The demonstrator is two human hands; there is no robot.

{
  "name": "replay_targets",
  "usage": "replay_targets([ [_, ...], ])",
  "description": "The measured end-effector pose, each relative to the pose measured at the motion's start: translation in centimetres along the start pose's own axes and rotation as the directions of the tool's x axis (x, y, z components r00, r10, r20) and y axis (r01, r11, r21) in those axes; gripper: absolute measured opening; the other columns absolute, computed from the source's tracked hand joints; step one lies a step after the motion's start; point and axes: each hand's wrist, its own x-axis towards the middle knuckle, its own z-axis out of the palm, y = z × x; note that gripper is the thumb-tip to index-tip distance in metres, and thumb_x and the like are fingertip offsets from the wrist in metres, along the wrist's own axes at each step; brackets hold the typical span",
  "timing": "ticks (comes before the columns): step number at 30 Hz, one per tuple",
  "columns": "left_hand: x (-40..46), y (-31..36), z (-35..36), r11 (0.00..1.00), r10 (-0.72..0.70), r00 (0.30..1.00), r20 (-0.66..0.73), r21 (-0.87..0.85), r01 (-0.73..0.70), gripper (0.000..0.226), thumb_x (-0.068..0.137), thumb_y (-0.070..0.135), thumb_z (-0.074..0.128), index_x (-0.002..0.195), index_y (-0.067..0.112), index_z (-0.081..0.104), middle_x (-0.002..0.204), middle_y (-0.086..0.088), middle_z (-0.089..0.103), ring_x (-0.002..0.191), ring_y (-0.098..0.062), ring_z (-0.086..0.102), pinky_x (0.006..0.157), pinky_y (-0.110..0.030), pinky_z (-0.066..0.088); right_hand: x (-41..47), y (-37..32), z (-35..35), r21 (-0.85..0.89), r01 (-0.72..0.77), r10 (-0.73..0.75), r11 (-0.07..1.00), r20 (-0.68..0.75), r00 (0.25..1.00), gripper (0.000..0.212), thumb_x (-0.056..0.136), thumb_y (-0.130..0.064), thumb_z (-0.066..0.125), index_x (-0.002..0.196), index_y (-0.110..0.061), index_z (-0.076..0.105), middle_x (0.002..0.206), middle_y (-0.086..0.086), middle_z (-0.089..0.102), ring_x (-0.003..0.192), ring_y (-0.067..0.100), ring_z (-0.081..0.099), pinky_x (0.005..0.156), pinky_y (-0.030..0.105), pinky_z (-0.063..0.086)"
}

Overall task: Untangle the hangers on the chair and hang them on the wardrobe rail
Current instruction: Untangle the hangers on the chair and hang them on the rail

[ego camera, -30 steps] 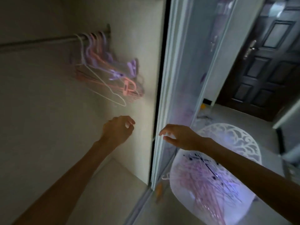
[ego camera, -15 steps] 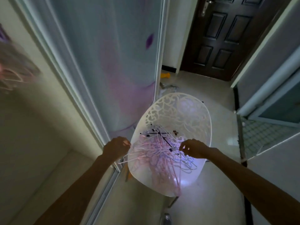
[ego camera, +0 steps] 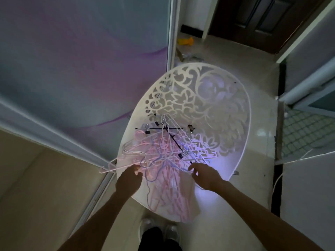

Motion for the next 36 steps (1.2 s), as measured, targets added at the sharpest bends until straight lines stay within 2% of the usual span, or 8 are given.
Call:
replay_targets([
  [4,3.9,-0.6,3.5,0.983,-0.05,0.998,-0.033,-0.18,0.044,0.043,0.094,0.025,0.053,0.135,0.012,0.048,0.136,-0.012,0.052,0.124,-0.027,0.051,0.105,-0.036,0.037,4.6,1.0,4.1,-0.145,0.102,-0.116,0.984,-0.09,0.989,0.048,0.092,-0.018,0.049,0.139,-0.02,0.039,0.138,0.005,0.045,0.125,0.027,0.045,0.096,0.038,0.043],
  [8,6.0,-1.1,5.4,0.979,-0.043,0.988,-0.15,-0.204,0.012,0.036,0.091,0.028,0.058,0.125,0.017,0.056,0.116,-0.01,0.064,0.103,-0.026,0.062,0.088,-0.033,0.046,9.3,1.3,6.1,-0.428,0.179,-0.316,0.886,-0.275,0.908,0.052,0.057,-0.022,0.084,0.106,-0.017,0.067,0.104,0.006,0.068,0.092,0.028,0.066,0.073,0.035,0.054],
  [11,6.4,-1.0,5.8,0.974,-0.081,0.979,-0.187,-0.224,0.038,0.031,0.09,0.027,0.059,0.12,0.019,0.06,0.109,-0.005,0.07,0.102,-0.025,0.065,0.084,-0.03,0.046,11.0,0.7,7.4,-0.487,0.138,-0.315,0.862,-0.303,0.899,0.042,0.057,-0.031,0.084,0.093,-0.018,0.069,0.098,0.006,0.067,0.09,0.027,0.066,0.074,0.035,0.053],
  [17,7.0,-0.6,4.4,0.989,-0.064,0.984,-0.169,-0.143,0.04,0.031,0.088,0.028,0.062,0.117,0.019,0.063,0.107,-0.003,0.071,0.103,-0.021,0.065,0.081,-0.024,0.043,11.6,1.4,6.9,-0.23,0.278,-0.348,0.933,-0.37,0.861,0.024,0.066,-0.016,0.079,0.087,-0.013,0.068,0.099,0.013,0.063,0.087,0.038,0.061,0.068,0.042,0.051],
  [20,6.5,-0.5,3.7,0.997,0.01,0.983,-0.184,-0.076,-0.024,0.032,0.088,0.033,0.061,0.118,0.022,0.062,0.108,0.001,0.071,0.099,-0.016,0.067,0.077,-0.02,0.042,11.1,3.0,5.6,-0.091,0.215,-0.234,0.972,-0.362,0.902,0.054,0.077,-0.03,0.073,0.126,-0.017,0.055,0.134,0.014,0.05,0.123,0.035,0.047,0.097,0.045,0.041],
  [23,6.4,-1.2,3.4,0.996,0.069,0.988,-0.14,0.064,-0.061,0.033,0.089,0.04,0.057,0.119,0.027,0.06,0.111,0.004,0.069,0.101,-0.016,0.066,0.083,-0.027,0.048,10.9,4.6,5.6,0.113,0.011,0.021,0.994,-0.283,0.959,0.074,0.083,-0.043,0.065,0.142,-0.01,0.034,0.146,0.014,0.035,0.134,0.033,0.034,0.104,0.043,0.035],
  [32,6.6,0.3,3.0,0.849,0.187,0.977,-0.099,0.517,-0.11,0.036,0.092,0.047,0.048,0.107,0.021,0.067,0.111,-0.005,0.058,0.107,-0.02,0.052,0.085,-0.032,0.048,11.4,5.1,5.8,0.091,-0.062,0.09,0.994,-0.35,0.932,0.051,0.077,-0.034,0.072,0.122,-0.012,0.058,0.127,0.013,0.051,0.115,0.034,0.049,0.09,0.04,0.042],
  [36,6.9,0.7,3.3,0.842,0.27,0.952,-0.141,0.514,-0.162,0.028,0.087,0.041,0.056,0.099,0.019,0.069,0.112,-0.002,0.056,0.104,-0.019,0.052,0.083,-0.033,0.049,10.5,5.1,6.3,0.013,0.0,0.007,1.0,-0.483,0.876,0.02,0.081,-0.021,0.067,0.098,-0.011,0.065,0.108,0.011,0.058,0.096,0.035,0.058,0.07,0.036,0.045],
])
